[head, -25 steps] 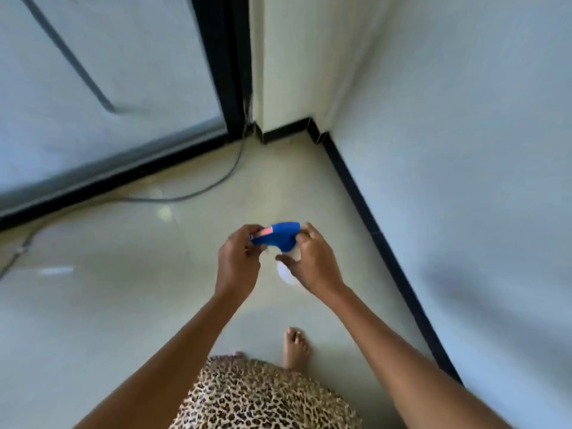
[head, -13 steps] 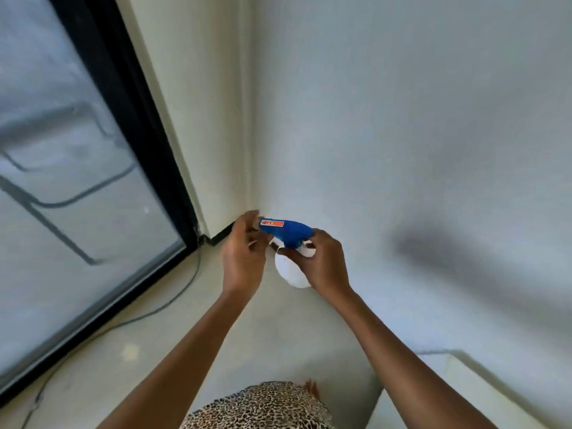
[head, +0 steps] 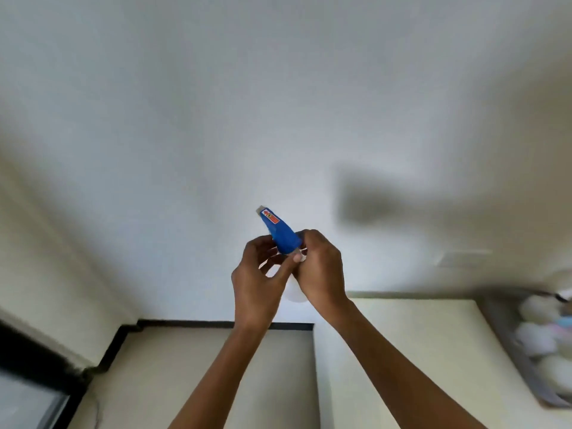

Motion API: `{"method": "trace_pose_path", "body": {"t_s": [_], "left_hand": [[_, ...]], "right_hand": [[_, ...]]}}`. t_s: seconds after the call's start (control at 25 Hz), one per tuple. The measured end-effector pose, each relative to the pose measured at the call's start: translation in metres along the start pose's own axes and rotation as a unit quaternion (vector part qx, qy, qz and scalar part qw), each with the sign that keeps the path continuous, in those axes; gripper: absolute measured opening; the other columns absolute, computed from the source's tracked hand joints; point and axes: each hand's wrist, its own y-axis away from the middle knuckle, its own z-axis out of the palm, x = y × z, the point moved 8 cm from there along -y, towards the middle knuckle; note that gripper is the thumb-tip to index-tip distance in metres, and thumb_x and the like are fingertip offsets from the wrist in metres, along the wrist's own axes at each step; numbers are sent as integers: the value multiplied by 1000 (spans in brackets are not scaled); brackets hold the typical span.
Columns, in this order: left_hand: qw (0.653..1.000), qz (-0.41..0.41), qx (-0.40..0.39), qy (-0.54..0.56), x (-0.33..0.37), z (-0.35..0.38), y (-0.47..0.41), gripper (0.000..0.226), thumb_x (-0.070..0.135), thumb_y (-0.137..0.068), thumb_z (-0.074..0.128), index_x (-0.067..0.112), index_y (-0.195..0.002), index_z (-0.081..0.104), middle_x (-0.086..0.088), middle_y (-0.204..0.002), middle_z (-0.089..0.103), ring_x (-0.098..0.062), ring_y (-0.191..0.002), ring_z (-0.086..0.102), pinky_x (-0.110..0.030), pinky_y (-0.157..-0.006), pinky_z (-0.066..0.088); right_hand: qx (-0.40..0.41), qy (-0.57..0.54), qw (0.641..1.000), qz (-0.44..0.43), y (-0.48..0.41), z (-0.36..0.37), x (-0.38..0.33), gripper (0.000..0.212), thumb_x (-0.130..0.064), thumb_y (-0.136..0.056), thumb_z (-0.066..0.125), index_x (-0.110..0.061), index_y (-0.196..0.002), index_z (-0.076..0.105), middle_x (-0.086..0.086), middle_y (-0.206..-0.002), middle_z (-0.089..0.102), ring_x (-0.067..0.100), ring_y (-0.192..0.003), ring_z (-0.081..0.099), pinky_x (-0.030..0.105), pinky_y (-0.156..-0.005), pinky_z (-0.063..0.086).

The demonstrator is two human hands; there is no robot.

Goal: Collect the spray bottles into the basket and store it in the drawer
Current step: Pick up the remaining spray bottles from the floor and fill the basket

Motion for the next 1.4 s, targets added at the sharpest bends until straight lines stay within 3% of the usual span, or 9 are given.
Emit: {"method": "trace_pose_path", "body": {"t_s": [0.2,0.36,0.52,0.72,0.8,0.92,1.0,1.2,1.4], "left_hand": [[999,30,-40,7,41,148,72,35,17,-74,74,36,-97,54,27,-90,60,15,-82,60,4,-64,41],[998,19,-63,-17,50,255,121,30,21,-81,68,19,-109,60,9,-92,64,-2,-80,59,0,-65,41],[989,18,-145,-23,57,358,162,28,14,-83,64,14,-110,61,6,-88,62,-1,-75,56,4,-62,38],[964,19,-264,-37,54,462,185,29,11,-80,67,20,-106,59,20,-81,57,4,-74,54,5,-60,36],[952,22,-302,-45,50,503,187,29,10,-80,67,19,-106,59,17,-83,59,2,-76,55,5,-61,37],[938,32,-341,-52,42,560,183,29,8,-81,65,16,-108,60,9,-89,61,0,-77,56,5,-62,37],[931,27,-359,-56,31,602,173,29,8,-81,65,15,-109,59,10,-88,61,1,-76,56,5,-63,38],[923,-7,-379,-69,1,683,142,30,9,-80,66,23,-106,60,8,-93,63,-1,-81,57,5,-66,37],[918,-13,-379,-120,-34,743,114,35,10,-79,68,12,-113,63,6,-100,61,-6,-81,56,-2,-68,44]], "right_hand": [[33,33,999,-5,49,-147,86,17,-7,-82,66,-2,-97,67,13,-94,71,26,-81,66,25,-72,50],[35,47,998,26,87,-244,157,17,-10,-86,60,-4,-100,67,13,-94,71,24,-81,64,23,-73,48],[43,32,994,95,115,-323,230,27,-11,-85,64,-4,-111,65,14,-106,71,25,-92,66,28,-85,53],[176,-14,963,205,136,-424,311,40,-10,-78,72,-7,-116,58,12,-113,65,21,-94,64,27,-82,55],[178,-6,960,215,130,-456,344,42,-10,-80,70,-10,-119,57,11,-119,62,20,-99,61,30,-86,54],[108,12,967,230,107,-480,396,38,-7,-84,64,-13,-120,59,11,-122,63,21,-105,61,31,-91,52],[65,34,971,227,88,-487,433,31,-2,-86,60,-9,-115,64,15,-114,67,24,-97,65,31,-90,55],[10,97,968,230,43,-496,514,27,-4,-86,62,-4,-113,65,15,-109,69,20,-91,64,14,-80,46],[-8,82,958,275,21,-488,586,27,-9,-88,60,-5,-115,63,13,-114,66,22,-100,62,23,-89,50]]}}
